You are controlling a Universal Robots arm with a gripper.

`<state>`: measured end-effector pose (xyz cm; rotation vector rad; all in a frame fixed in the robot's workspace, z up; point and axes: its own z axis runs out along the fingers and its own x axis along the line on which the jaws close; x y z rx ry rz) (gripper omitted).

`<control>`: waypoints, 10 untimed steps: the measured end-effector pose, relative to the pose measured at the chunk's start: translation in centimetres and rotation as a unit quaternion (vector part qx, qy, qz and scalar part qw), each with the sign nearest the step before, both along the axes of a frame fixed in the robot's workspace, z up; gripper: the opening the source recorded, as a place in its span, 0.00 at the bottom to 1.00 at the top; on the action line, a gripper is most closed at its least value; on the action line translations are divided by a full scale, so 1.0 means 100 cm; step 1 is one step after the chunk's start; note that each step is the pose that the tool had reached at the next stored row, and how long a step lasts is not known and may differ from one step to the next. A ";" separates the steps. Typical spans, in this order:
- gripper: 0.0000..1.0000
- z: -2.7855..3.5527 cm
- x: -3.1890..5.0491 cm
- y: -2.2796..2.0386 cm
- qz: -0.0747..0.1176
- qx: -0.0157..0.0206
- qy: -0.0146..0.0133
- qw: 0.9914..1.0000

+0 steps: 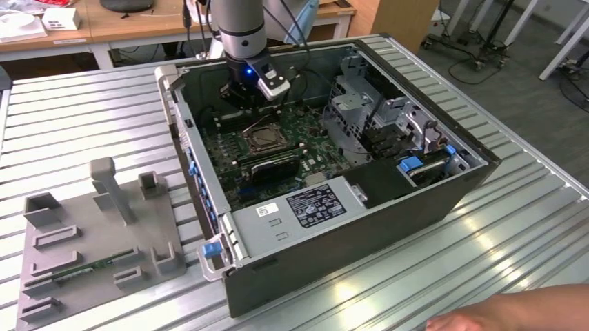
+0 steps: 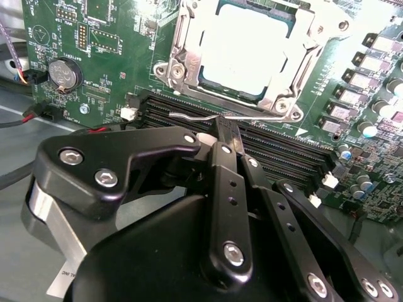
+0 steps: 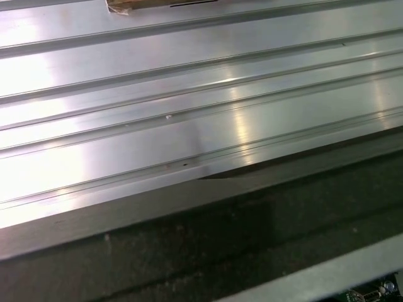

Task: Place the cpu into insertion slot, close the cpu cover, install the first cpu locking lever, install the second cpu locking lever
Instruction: 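Install the first cpu locking lever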

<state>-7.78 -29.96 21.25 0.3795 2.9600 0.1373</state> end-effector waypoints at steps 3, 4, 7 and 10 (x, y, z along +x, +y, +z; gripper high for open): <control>0.10 -0.0001 0.0012 -0.0002 0.000 0.000 0.000 1.000; 0.10 0.0000 0.0016 -0.0003 0.000 0.000 0.000 1.000; 0.10 0.0000 0.0028 -0.0005 0.000 0.000 0.000 1.000; 0.10 0.0000 0.0040 -0.0008 0.000 0.000 0.000 1.000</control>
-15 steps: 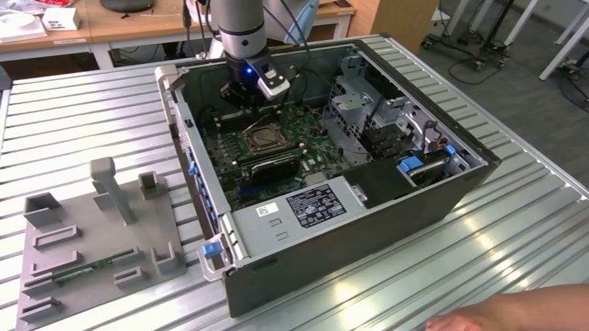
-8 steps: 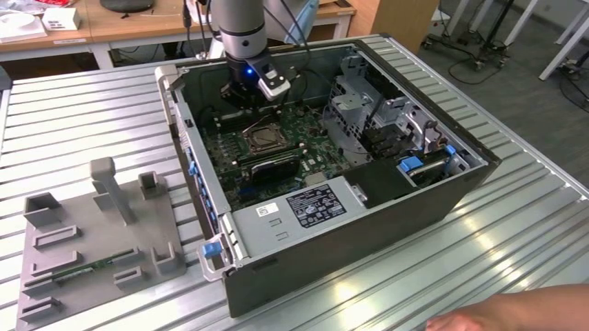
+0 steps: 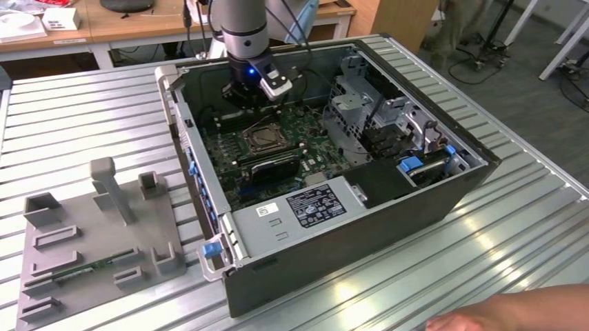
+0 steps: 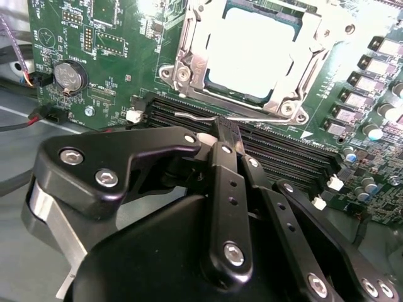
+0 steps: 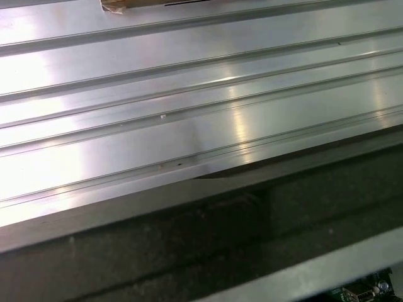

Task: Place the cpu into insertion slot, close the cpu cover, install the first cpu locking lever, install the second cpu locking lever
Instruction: 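Install the first cpu locking lever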

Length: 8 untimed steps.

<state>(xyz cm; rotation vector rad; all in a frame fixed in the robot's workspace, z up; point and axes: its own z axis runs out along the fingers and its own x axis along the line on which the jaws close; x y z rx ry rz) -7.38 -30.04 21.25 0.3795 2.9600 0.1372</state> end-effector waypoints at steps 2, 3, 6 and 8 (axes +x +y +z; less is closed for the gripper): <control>0.10 0.0000 0.0005 -0.0002 0.000 0.000 0.000 1.000; 0.10 0.0000 0.0007 -0.0003 0.000 0.000 0.000 1.000; 0.10 0.0000 0.0007 -0.0010 0.000 0.000 0.000 1.000; 0.10 -0.0001 0.0008 -0.0012 0.000 0.000 0.000 1.000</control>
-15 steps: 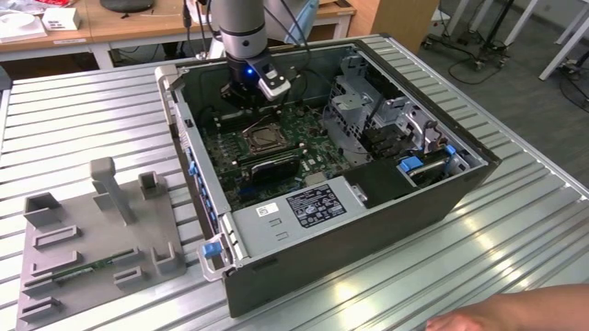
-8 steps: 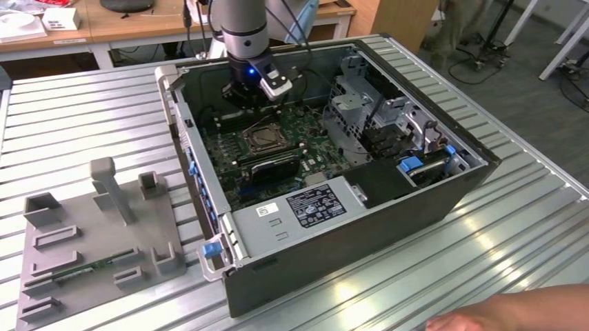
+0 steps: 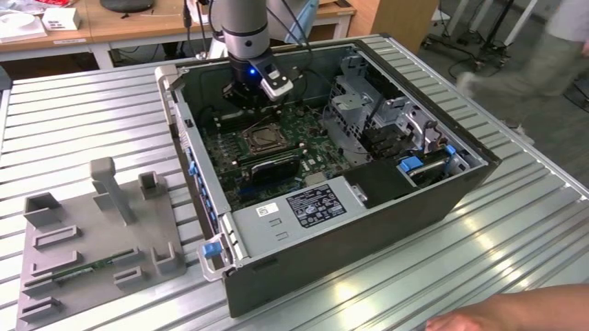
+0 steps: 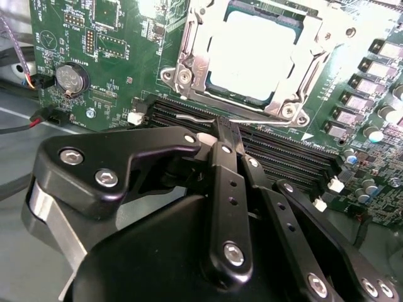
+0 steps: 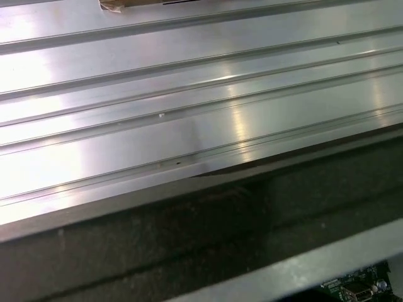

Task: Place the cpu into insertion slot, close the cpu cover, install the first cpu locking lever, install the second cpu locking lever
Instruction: 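Install the first cpu locking lever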

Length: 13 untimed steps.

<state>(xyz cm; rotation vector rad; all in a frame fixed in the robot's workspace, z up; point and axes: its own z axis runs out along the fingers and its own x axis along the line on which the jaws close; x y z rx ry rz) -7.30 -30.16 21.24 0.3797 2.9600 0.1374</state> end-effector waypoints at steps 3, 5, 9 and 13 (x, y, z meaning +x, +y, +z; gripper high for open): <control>0.10 -0.0008 0.0000 -0.0001 0.000 0.000 0.000 1.000; 0.10 -0.0017 0.0000 -0.0001 0.000 0.001 0.000 1.000; 0.10 -0.0034 0.0000 -0.0001 0.000 0.001 0.000 1.000; 0.10 -0.0049 0.0000 -0.0001 0.000 0.001 0.000 1.000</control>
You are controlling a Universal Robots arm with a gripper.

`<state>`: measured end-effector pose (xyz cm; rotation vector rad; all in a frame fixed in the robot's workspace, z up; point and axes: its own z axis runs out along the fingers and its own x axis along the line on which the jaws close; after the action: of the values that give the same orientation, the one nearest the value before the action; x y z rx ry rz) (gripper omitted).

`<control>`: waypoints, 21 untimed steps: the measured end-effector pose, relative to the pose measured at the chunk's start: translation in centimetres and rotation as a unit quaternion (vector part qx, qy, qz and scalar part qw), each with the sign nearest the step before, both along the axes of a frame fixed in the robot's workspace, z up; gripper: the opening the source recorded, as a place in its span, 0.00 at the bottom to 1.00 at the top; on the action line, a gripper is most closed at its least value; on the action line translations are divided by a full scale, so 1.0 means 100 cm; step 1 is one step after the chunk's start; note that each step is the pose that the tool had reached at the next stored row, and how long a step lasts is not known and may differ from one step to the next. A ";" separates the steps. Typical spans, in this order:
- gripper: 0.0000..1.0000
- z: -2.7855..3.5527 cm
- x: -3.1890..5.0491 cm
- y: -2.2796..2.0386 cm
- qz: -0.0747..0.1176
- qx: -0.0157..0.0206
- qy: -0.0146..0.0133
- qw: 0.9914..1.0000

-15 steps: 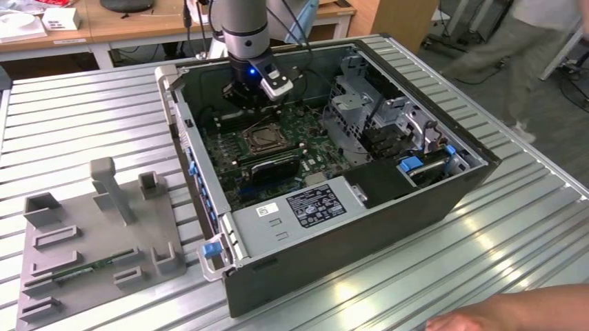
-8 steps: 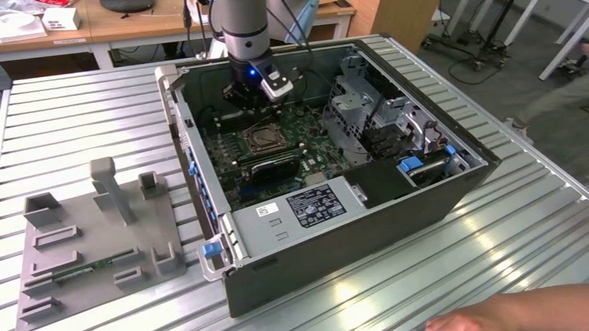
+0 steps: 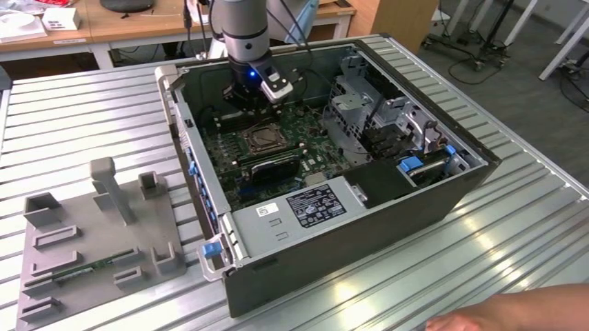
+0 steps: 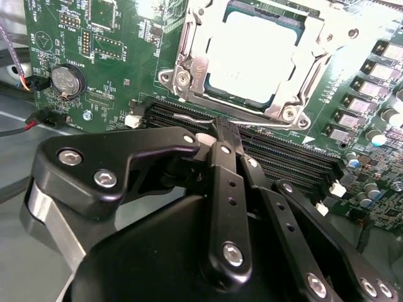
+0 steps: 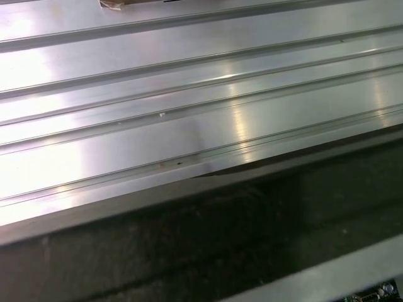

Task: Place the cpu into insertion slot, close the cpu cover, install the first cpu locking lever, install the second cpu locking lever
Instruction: 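Install the first cpu locking lever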

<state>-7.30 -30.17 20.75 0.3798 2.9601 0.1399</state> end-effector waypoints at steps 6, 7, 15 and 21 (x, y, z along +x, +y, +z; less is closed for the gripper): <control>0.10 -0.0031 0.0002 0.0000 0.000 0.000 0.000 1.000; 0.10 -0.0037 0.0003 0.0000 0.000 0.000 0.000 1.000; 0.10 -0.0067 0.0020 0.0000 -0.001 0.000 0.000 1.000; 0.10 -0.0079 0.0042 0.0000 -0.014 0.000 0.000 1.000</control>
<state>-6.88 -30.17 19.96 0.4203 2.9535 0.1366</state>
